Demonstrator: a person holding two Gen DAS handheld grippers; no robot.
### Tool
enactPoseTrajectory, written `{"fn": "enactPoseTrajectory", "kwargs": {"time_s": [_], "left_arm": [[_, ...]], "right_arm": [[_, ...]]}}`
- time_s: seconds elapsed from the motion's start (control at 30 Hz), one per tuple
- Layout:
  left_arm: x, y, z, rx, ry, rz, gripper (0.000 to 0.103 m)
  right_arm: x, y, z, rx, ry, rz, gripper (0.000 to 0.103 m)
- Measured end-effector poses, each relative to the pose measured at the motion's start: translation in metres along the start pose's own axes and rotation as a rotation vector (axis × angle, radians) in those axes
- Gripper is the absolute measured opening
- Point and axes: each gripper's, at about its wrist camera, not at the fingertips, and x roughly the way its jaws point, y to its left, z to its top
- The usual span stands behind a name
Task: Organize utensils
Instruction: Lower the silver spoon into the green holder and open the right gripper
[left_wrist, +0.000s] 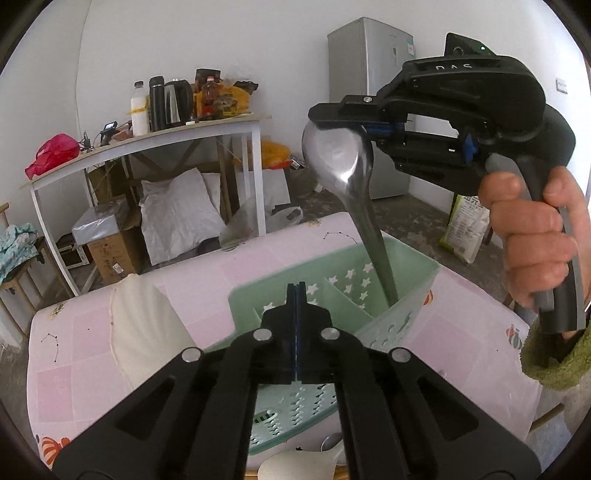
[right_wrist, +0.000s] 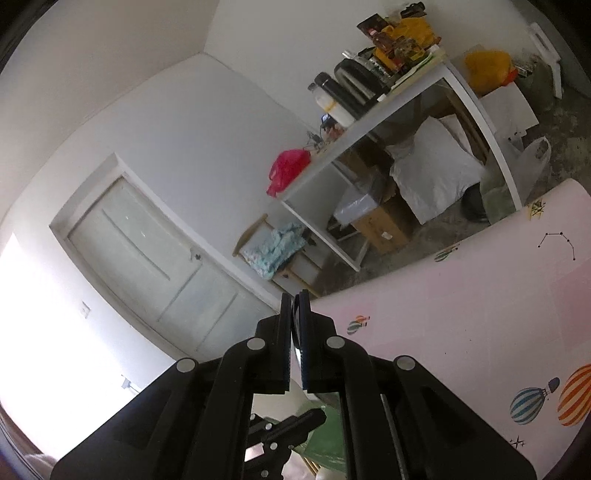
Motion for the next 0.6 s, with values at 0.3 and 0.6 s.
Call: {"fn": "enactPoseTrajectory", "kwargs": {"time_s": [0.3, 0.6], "left_arm": [[-0.014, -0.004, -0.002, -0.005, -0.002, 0.0, 0.0], [-0.073, -0.001, -0.003, -0.049, -0.155, 0.026, 0.044]], "right_arm": [[-0.001, -0.045, -0.024, 0.09, -0.062, 0.102, 0.005], [-0.041, -0.051, -0.055, 0.036, -0.118, -0.08, 0.009]]}}
